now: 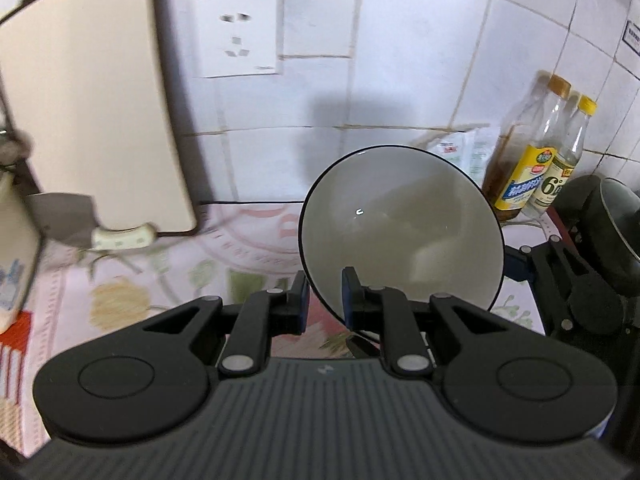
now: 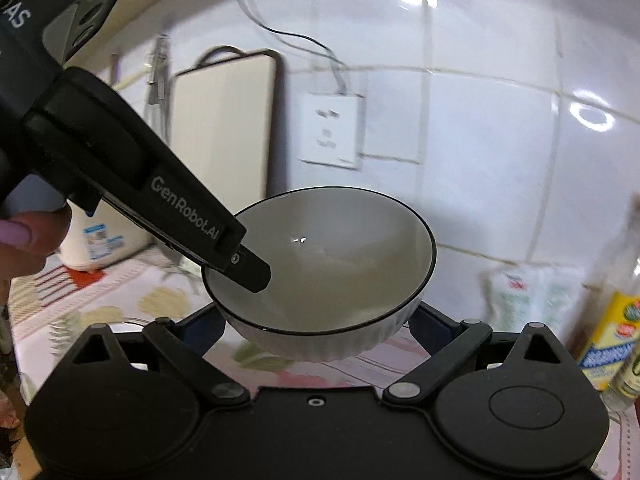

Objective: Organize plates and bowls
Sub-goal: 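Lift the white bowl and carry it over the nested bowls, then lower the white bowl into the nested bowls with both grippers, then grip the rim of the three-bowl stack with both grippers, then lift the bowl stack and carry it over the pink bunny plate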

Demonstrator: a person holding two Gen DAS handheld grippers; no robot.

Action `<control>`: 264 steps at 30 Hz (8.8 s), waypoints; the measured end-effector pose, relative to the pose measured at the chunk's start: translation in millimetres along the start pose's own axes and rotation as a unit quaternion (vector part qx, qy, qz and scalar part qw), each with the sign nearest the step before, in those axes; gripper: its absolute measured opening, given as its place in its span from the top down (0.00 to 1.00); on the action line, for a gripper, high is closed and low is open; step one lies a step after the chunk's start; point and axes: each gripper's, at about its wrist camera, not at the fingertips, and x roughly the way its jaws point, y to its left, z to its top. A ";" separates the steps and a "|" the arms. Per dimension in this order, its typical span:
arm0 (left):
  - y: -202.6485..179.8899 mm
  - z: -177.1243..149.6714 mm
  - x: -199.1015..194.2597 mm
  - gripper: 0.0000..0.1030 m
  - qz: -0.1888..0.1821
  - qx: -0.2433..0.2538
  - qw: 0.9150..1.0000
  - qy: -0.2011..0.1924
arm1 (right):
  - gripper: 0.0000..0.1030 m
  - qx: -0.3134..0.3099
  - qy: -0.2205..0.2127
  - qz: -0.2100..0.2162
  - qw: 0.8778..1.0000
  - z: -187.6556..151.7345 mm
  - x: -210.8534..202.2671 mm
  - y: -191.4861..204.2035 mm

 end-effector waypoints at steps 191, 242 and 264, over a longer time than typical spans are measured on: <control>277.2 -174.5 79.9 0.68 -0.201 -0.333 0.921 0.029 | 0.00 0.009 0.114 -0.038 0.993 -96.2 127.6 225.4; 74.1 -105.1 -5.7 0.68 -0.224 -0.136 0.965 0.016 | 0.00 0.030 0.031 -0.082 0.996 -76.1 -26.9 96.7; 43.0 -122.4 45.9 0.68 -0.192 -0.117 0.973 0.048 | 0.00 0.065 0.080 -0.079 0.992 -126.6 -8.1 70.0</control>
